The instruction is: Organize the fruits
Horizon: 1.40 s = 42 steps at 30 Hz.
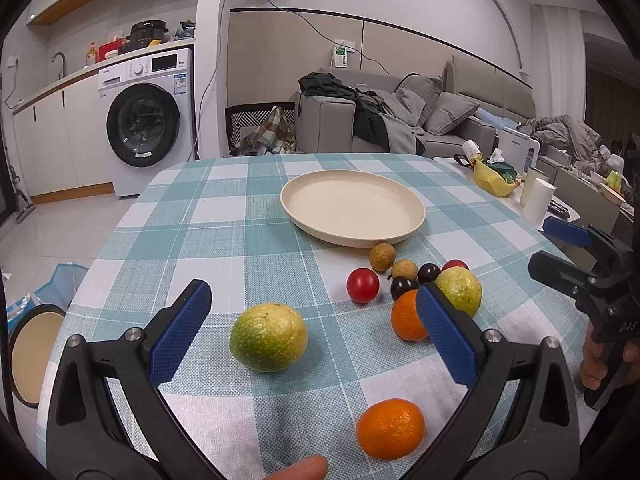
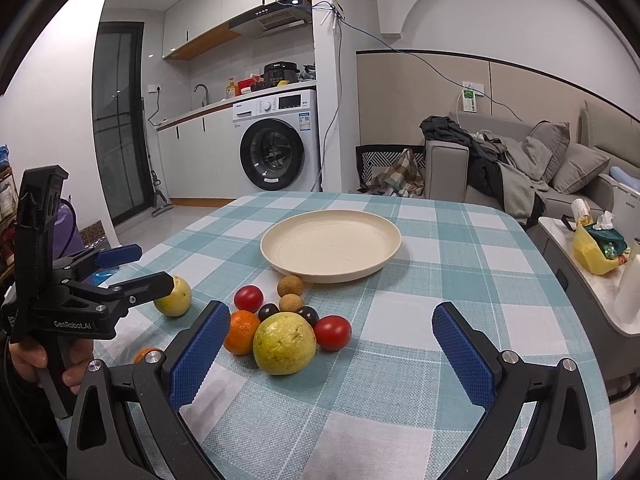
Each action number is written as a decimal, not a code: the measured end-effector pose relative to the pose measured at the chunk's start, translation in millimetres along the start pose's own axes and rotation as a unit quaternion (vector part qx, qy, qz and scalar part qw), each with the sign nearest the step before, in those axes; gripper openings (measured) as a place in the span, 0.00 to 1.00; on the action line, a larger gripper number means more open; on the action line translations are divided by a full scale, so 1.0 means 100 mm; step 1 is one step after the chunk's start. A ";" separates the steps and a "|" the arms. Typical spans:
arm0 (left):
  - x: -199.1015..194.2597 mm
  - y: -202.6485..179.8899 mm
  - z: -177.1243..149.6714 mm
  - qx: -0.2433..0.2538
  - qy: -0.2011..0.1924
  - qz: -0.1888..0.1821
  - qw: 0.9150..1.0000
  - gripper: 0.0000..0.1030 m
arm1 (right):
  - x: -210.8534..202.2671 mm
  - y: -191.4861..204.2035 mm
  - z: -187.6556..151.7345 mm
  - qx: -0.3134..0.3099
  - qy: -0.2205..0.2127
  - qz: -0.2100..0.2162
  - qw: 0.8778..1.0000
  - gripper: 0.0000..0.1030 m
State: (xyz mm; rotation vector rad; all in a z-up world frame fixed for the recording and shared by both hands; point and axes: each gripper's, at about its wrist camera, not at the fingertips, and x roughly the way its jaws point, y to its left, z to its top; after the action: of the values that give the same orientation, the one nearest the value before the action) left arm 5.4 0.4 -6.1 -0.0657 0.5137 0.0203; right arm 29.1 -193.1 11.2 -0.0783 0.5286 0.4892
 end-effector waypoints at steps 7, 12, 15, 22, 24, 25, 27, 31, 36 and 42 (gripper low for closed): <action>0.02 0.00 -0.01 -0.001 0.001 0.000 1.000 0.99 | 0.07 -0.03 0.02 0.010 0.020 0.004 1.000 1.00; 0.02 0.01 -0.02 -0.001 0.003 0.001 1.000 0.99 | 0.12 -0.05 0.03 0.022 0.038 0.015 0.999 1.00; -0.02 0.05 -0.03 -0.002 0.005 0.000 1.000 0.99 | 0.15 -0.06 0.04 0.025 0.047 0.019 0.998 1.00; 0.03 0.18 -0.03 -0.004 0.024 0.014 1.000 0.99 | 0.29 -0.07 0.01 0.039 0.089 0.034 0.995 1.00; 0.06 0.21 -0.03 -0.009 0.034 0.019 0.999 0.99 | 0.33 -0.05 0.00 0.041 0.101 0.041 0.993 0.99; 0.09 0.24 -0.04 -0.012 0.041 0.021 0.999 0.99 | 0.36 -0.04 -0.01 0.042 0.105 0.044 0.993 0.97; 0.13 0.26 -0.04 -0.019 0.053 0.025 0.998 0.99 | 0.40 -0.01 -0.02 0.045 0.114 0.053 0.991 0.94; 0.23 0.35 -0.05 -0.032 0.078 0.030 0.996 0.99 | 0.48 0.02 -0.02 0.056 0.133 0.064 0.988 0.87; 0.33 0.39 -0.07 -0.040 0.105 0.022 0.993 0.86 | 0.58 0.05 -0.02 0.065 0.153 0.073 0.983 0.79; 0.44 0.39 -0.09 -0.045 0.130 0.014 0.990 0.77 | 0.67 0.03 -0.03 0.079 0.171 0.078 0.979 0.72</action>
State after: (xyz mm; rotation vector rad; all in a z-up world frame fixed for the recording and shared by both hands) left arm 38.3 39.1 -37.7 -0.1517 0.7742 0.0623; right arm 76.6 -162.0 -24.6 0.0325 0.9139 0.5882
